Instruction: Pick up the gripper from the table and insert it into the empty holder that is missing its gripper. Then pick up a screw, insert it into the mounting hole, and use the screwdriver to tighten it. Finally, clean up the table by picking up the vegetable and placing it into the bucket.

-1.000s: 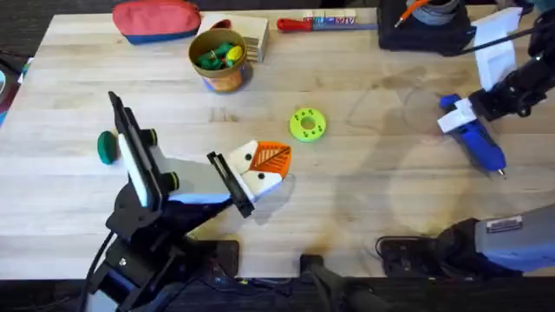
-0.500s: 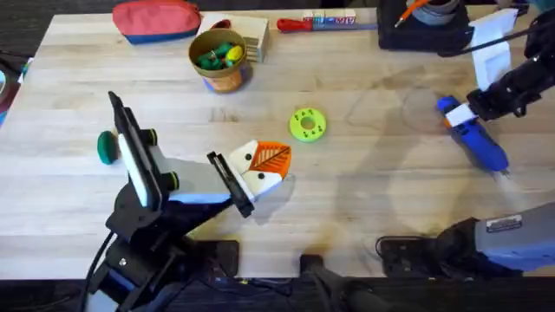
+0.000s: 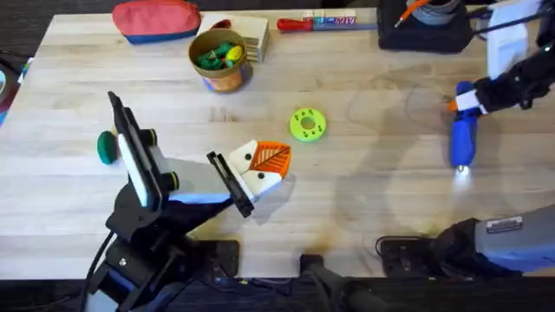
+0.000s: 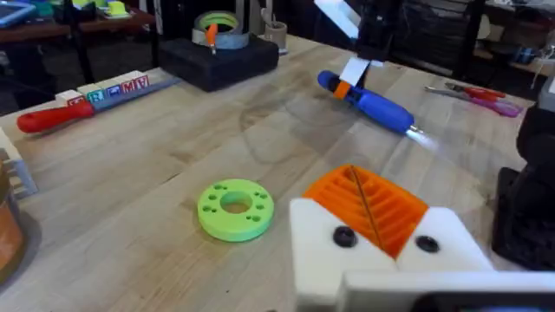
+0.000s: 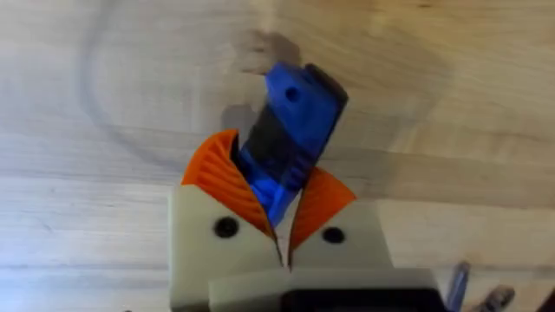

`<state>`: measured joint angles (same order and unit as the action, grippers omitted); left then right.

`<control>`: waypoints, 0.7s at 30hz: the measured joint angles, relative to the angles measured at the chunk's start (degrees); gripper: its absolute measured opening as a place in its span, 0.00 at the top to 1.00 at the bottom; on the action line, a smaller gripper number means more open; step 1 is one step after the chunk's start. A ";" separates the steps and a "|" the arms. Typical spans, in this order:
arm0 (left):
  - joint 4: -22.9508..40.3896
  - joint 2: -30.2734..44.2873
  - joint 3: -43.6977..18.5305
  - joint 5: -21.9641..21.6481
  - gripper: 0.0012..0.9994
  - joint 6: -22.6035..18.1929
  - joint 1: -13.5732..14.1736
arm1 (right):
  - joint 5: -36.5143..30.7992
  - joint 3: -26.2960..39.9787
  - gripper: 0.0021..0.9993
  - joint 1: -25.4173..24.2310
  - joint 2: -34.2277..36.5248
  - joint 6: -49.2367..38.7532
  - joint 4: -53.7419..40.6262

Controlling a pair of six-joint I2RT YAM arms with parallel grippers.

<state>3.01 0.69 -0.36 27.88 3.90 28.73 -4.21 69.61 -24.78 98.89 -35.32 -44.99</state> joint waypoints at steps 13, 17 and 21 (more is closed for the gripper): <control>0.00 0.00 0.00 -0.02 1.00 0.00 0.00 | 0.48 0.98 1.00 4.82 -23.51 7.79 -0.13; 0.00 0.00 0.00 -0.03 1.00 -0.02 0.00 | 0.61 1.07 1.00 9.28 -28.38 9.29 -0.40; 0.00 -0.01 0.00 -0.04 1.00 0.00 0.00 | 0.66 1.07 1.00 15.34 -31.25 10.54 -0.55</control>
<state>3.01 0.68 -0.36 27.83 3.90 28.73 -3.55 70.67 -9.44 67.64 -24.78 -45.54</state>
